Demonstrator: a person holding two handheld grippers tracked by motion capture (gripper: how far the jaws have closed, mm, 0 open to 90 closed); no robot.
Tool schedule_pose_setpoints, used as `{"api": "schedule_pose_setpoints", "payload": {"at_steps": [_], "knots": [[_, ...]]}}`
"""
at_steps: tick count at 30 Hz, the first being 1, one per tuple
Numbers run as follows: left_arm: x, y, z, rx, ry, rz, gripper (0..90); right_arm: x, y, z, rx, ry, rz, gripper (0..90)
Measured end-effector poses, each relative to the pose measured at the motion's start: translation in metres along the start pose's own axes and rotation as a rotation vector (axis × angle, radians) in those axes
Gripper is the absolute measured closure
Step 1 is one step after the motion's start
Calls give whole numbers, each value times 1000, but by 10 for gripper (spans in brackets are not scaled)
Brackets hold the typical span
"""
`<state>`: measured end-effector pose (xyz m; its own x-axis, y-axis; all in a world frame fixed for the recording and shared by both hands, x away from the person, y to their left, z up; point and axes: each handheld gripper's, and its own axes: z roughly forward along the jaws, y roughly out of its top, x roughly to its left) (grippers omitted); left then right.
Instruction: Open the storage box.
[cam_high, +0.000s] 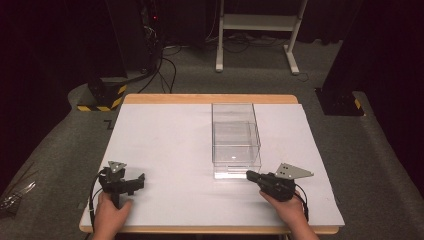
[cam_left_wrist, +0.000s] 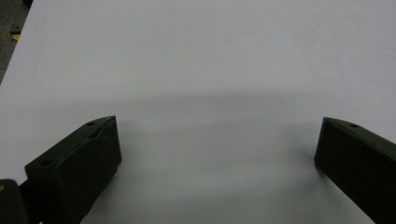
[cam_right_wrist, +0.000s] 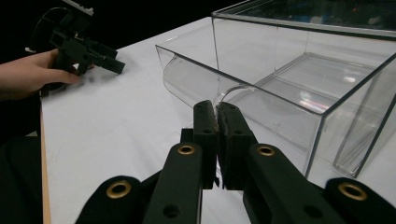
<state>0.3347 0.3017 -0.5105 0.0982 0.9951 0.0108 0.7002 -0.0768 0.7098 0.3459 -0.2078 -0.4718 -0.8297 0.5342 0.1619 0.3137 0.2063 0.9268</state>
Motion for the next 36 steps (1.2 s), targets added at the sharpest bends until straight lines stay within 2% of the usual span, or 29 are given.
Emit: {"api": "schedule_pose_setpoints", "payload": {"at_steps": [36], "knots": [[0, 0, 0, 0, 0, 0, 6, 32, -21, -31, 19, 39, -17, 871]]}}
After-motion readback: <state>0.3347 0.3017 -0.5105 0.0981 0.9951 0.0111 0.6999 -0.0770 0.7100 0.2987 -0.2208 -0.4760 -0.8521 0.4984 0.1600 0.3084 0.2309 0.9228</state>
